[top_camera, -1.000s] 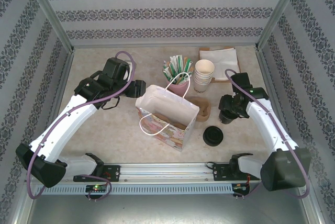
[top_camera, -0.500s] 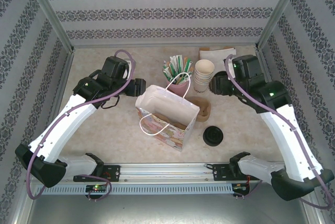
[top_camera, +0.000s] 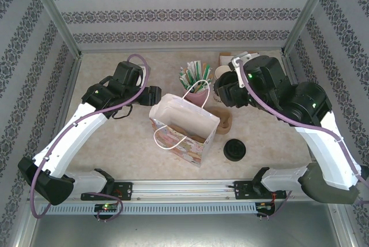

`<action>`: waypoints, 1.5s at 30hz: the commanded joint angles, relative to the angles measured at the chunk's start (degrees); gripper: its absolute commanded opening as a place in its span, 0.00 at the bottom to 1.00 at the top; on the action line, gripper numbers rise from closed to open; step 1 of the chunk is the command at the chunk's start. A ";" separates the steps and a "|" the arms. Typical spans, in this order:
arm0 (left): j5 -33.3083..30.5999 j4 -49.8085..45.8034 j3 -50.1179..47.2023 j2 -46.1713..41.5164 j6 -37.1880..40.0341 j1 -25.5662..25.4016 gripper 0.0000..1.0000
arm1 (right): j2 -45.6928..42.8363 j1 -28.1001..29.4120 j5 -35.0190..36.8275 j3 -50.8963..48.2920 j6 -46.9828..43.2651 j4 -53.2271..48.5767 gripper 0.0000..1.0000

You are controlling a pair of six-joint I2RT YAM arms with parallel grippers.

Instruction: Pack the takeout coffee

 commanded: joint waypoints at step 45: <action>1.32 -2.39 1.96 1.11 -1.75 -0.74 0.70 | 0.37 7.35 -16.52 3.52 -6.22 1.51 0.66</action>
